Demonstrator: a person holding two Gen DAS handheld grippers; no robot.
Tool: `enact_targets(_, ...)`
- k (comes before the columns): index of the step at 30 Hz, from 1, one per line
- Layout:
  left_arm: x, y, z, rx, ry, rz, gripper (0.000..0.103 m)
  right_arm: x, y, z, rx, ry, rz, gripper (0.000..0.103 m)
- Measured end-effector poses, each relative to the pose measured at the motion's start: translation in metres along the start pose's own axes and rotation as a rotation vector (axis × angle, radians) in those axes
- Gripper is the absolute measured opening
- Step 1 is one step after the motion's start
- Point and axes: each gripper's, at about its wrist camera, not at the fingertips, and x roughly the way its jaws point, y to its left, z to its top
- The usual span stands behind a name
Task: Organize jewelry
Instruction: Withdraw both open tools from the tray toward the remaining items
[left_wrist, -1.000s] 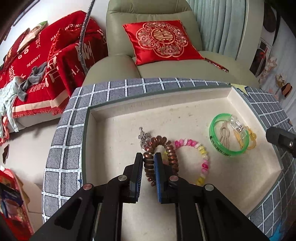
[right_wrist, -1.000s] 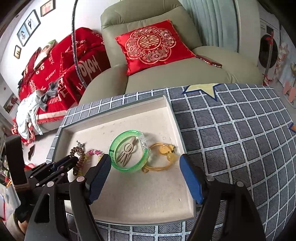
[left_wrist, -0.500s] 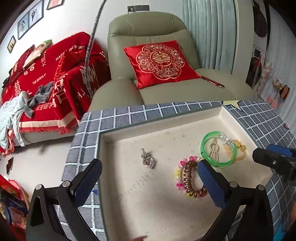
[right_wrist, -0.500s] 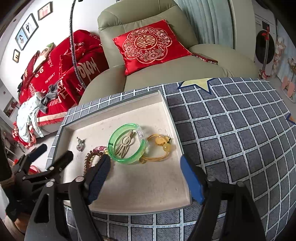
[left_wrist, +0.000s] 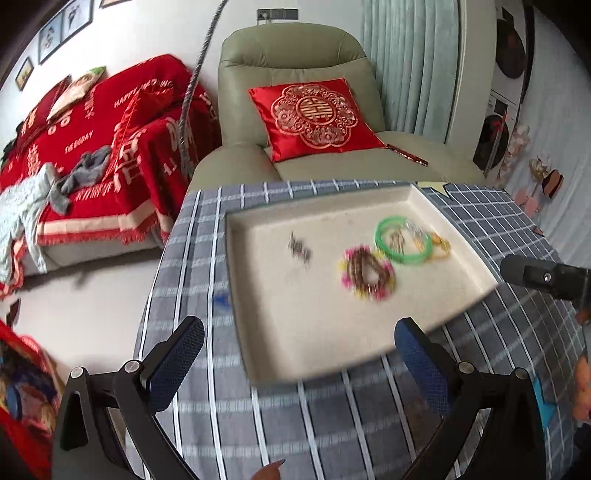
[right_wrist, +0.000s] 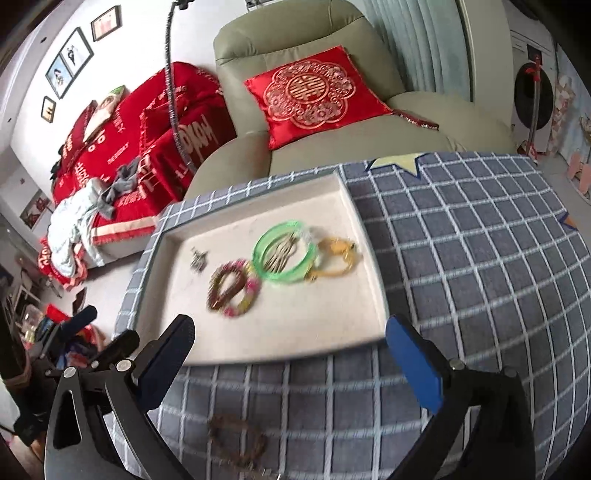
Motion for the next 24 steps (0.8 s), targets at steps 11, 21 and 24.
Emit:
enact_targets(11, -0.033, -0.001, -0.079, 0.009, 0.098, -0.093, 0.103, -0.042, 0.008, -0.08, -0.037, 0.083, -0.002, 0.103)
enact_targets(21, -0.044, -0.029, -0.121, 0.102, 0.138, -0.164, 0.103, -0.037, 0.004, -0.126, -0.155, 0.167, -0.061, 0.103)
enact_targets(24, -0.043, -0.034, -0.124, 0.113, 0.147, -0.174, 0.103, -0.03, 0.009, -0.13, -0.2, 0.185, -0.053, 0.103)
